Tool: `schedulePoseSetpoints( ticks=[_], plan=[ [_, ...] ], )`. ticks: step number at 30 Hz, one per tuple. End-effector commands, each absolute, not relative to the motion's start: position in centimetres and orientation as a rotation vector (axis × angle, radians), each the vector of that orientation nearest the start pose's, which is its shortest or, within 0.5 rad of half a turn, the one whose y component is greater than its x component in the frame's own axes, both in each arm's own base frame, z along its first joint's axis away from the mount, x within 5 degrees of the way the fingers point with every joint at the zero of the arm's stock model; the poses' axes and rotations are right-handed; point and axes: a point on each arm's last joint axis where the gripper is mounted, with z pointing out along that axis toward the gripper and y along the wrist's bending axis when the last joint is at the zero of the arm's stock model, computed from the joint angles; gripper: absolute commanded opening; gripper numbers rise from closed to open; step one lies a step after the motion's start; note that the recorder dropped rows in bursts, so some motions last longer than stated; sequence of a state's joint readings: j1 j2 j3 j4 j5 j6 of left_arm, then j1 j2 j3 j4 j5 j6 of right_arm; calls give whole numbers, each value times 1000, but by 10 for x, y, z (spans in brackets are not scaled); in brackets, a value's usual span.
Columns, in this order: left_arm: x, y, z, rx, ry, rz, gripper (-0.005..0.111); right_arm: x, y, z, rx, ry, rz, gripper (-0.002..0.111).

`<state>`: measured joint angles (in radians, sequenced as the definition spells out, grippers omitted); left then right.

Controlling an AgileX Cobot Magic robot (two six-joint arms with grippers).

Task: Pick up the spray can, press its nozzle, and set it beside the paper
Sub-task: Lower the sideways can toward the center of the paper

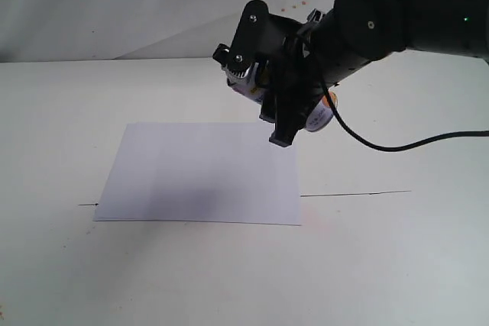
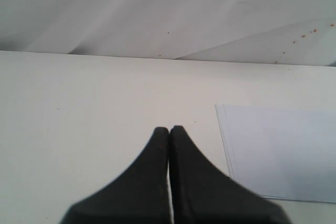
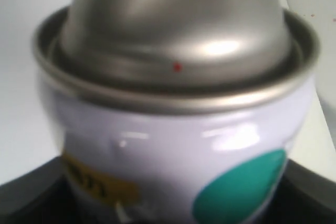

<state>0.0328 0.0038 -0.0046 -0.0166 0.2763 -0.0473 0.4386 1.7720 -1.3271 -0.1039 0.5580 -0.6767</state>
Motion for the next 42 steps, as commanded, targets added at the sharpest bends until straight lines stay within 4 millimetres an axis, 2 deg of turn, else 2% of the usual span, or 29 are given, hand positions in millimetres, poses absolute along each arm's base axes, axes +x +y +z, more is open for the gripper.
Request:
schedulePoseSetpoints(
  ticks=[1, 4, 7, 9, 11, 14, 18, 22, 25, 30, 42],
  plan=[
    [55, 1, 189, -78, 1748, -29, 0, 363, 166, 247, -1358, 2088, -182, 0],
    [55, 1, 189, -78, 1748, -29, 0, 370, 166, 223, -1458, 2097, -252, 0],
    [55, 1, 189, -78, 1748, -29, 0, 379, 167, 218, -1495, 2107, -285, 0],
    [55, 1, 189, -78, 1748, -29, 0, 387, 168, 226, -1517, 2138, -318, 0],
    [55, 1, 189, -78, 1748, -29, 0, 398, 172, 244, -1524, 2164, -342, 0],
    [55, 1, 189, -78, 1748, -29, 0, 407, 179, 263, -1558, 2219, -287, 0],
    [55, 1, 189, -78, 1748, -29, 0, 410, 181, 248, -1654, 2267, -302, 0],
    [55, 1, 189, -78, 1748, -29, 0, 413, 185, 216, -1730, 2343, -337, 0],
    [55, 1, 189, -78, 1748, -29, 0, 410, 203, 197, -1803, 2323, -392, 0],
    [55, 1, 189, -78, 1748, -29, 0, 410, 216, 189, -1847, 2244, -448, 0],
    [55, 1, 189, -78, 1748, -29, 0, 415, 221, 189, -1812, 2185, -428, 0]
  ],
)
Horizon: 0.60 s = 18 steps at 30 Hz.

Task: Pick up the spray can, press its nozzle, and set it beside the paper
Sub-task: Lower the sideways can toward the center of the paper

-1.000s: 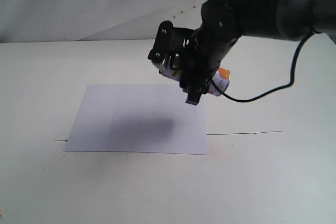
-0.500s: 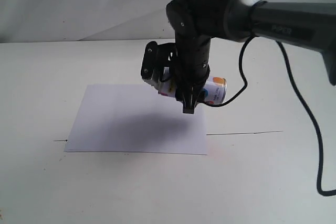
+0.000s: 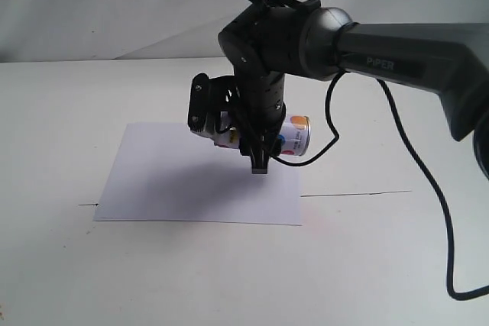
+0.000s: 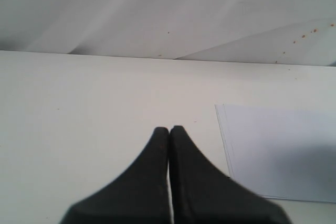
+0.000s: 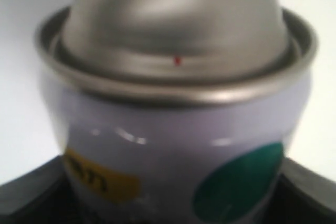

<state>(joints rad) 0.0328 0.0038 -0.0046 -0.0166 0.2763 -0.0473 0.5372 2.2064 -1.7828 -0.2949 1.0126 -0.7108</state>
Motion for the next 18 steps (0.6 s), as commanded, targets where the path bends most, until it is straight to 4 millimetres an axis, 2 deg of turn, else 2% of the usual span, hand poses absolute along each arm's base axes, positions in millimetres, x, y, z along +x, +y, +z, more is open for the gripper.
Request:
schedulePoseSetpoints(
  ticks=[1, 18],
  plan=[
    [55, 1, 189, -78, 1748, -29, 0, 415, 222, 190, -1807, 2176, -427, 0],
    [55, 1, 189, -78, 1748, -29, 0, 414, 226, 192, -1767, 2186, -349, 0]
  ],
)
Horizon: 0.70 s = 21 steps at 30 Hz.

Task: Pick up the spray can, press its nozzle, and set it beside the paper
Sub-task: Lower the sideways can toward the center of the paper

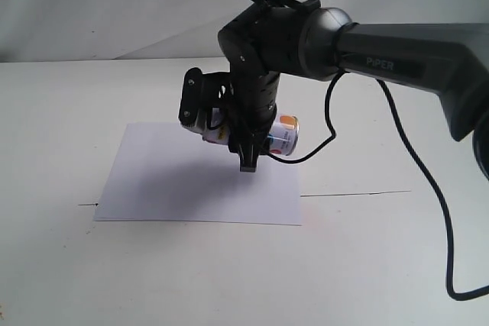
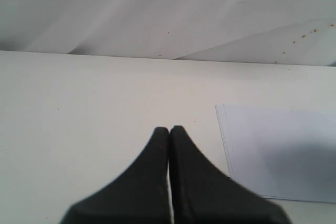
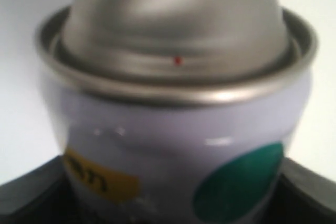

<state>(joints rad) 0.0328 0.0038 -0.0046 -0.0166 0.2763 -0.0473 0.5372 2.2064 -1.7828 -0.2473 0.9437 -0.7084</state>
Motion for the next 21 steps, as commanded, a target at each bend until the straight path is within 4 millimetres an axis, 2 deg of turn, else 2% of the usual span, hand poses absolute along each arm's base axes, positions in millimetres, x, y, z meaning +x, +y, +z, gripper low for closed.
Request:
schedulePoseSetpoints(
  ticks=[1, 5, 14, 21],
  plan=[
    [55, 1, 189, -78, 1748, -29, 0, 414, 226, 194, -1760, 2185, -349, 0],
    [55, 1, 190, -75, 1737, -25, 0, 412, 226, 197, -1748, 2187, -330, 0],
    [56, 2, 215, -86, 1459, -46, 0, 412, 226, 197, -1743, 2194, -326, 0],
    [54, 2, 226, -124, 1340, -92, 0, 413, 227, 198, -1738, 2186, -326, 0]
  ],
)
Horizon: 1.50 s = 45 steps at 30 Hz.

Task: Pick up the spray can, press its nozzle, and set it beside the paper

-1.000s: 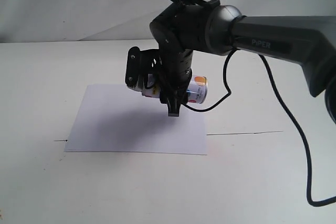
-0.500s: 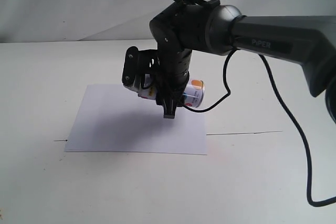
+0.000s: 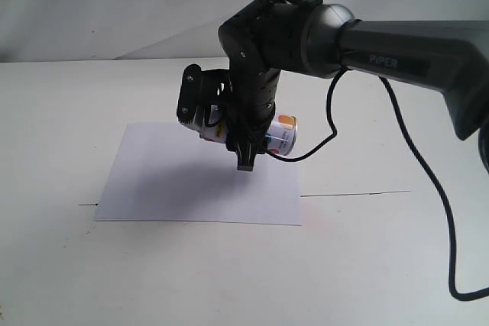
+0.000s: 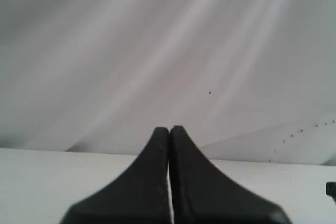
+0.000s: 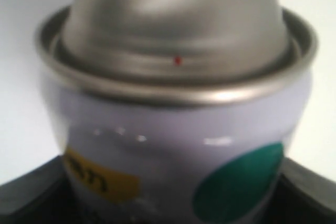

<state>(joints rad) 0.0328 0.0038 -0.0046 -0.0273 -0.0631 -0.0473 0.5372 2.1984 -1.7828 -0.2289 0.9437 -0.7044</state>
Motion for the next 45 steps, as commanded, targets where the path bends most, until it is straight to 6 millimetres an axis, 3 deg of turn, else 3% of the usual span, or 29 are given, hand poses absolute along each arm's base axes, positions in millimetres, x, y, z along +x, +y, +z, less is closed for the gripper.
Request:
schedulePoseSetpoints(
  ticks=[1, 4, 9, 17, 22, 27, 30, 36, 45],
  plan=[
    [54, 3, 227, -162, 1322, -135, 0, 413, 227, 198, -1738, 2186, -326, 0],
    [54, 4, 226, -306, 1311, -294, 0, 413, 226, 198, -1736, 2188, -326, 0],
    [58, 2, 217, -368, 1423, -350, 0, 414, 224, 197, -1728, 2196, -323, 0],
    [81, 1, 283, -381, 1566, -356, 0, 417, 217, 197, -1690, 2228, -284, 0],
    [122, -4, 322, -437, 1812, -403, 0, 417, 218, 197, -1726, 2201, -292, 0],
    [181, -16, 331, -390, 2227, -478, 0, 419, 218, 198, -1724, 2185, -298, 0],
    [212, -26, 333, -343, 2355, -606, 0, 419, 219, 197, -1722, 2176, -298, 0],
    [259, -32, 329, -189, 2403, -665, 0, 420, 219, 195, -1725, 2179, -298, 0],
    [278, -29, 324, -231, 2372, -646, 0, 419, 219, 195, -1726, 2181, -297, 0]
  ],
)
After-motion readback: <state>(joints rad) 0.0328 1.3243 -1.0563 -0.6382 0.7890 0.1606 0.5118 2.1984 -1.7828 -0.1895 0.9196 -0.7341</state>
